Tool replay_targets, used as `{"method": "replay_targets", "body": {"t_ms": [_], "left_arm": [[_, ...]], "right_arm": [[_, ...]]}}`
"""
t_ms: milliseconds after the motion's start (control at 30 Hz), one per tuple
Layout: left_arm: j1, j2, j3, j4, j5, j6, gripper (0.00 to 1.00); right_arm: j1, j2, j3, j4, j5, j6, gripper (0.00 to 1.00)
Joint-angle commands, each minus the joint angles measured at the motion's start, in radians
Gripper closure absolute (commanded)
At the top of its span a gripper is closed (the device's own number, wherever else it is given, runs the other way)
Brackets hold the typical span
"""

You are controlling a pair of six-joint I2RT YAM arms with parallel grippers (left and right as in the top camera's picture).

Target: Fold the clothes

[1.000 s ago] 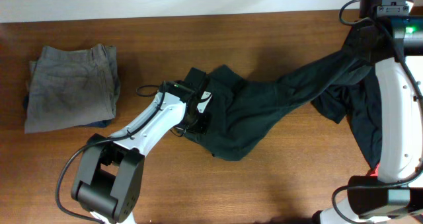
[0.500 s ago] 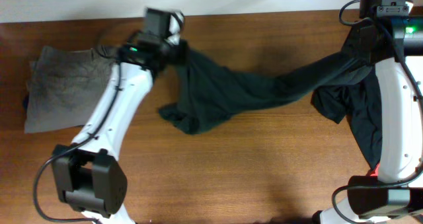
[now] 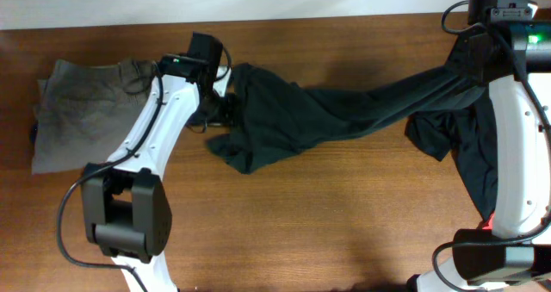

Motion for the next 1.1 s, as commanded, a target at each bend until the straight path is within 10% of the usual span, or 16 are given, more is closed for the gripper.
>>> {"method": "replay_targets", "body": {"t_ms": [0, 433, 700, 1067], "left_arm": [[-0.025, 0.023, -0.023, 0.005, 0.131, 0.009, 0.25], [-0.068, 0.061, -0.11, 0.187, 0.092, 0.001, 0.26], [-0.075, 0.061, -0.11, 0.222, 0.312, 0.001, 0.32], [-0.099, 0.061, -0.11, 0.219, 0.316, 0.002, 0.73]], "right_arm": [[-0.008, 0.006, 0.01, 0.001, -0.011, 0.012, 0.96], [-0.008, 0.006, 0.01, -0.007, -0.011, 0.011, 0.96], [-0.008, 0.006, 0.01, -0.006, -0.011, 0.011, 0.96], [-0.008, 0.006, 0.01, -0.007, -0.01, 0.011, 0.96]]}}
